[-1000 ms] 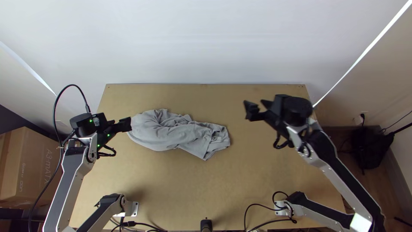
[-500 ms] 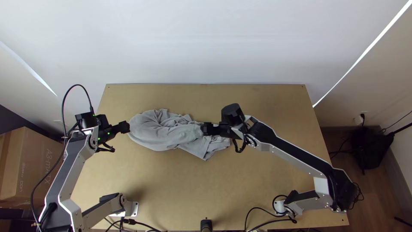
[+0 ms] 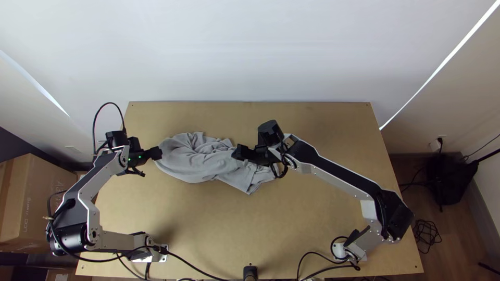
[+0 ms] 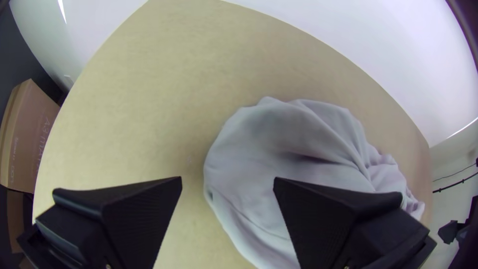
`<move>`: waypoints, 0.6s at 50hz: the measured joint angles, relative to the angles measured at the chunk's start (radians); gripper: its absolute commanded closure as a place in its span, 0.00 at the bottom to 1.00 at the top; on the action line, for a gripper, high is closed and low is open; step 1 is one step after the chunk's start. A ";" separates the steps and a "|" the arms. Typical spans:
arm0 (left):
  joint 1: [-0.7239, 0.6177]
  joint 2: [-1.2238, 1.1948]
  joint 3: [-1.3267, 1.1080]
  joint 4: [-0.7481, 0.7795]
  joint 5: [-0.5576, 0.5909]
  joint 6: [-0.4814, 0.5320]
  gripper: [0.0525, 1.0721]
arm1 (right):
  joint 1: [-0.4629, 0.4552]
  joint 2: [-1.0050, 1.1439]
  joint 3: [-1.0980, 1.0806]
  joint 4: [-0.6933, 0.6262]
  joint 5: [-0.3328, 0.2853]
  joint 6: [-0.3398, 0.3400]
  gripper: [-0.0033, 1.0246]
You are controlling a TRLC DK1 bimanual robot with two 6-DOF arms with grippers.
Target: Fold the t-shirt
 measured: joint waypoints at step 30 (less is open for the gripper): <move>-0.056 0.077 -0.011 0.070 -0.022 0.000 0.98 | -0.014 0.172 0.056 -0.060 -0.011 0.008 0.10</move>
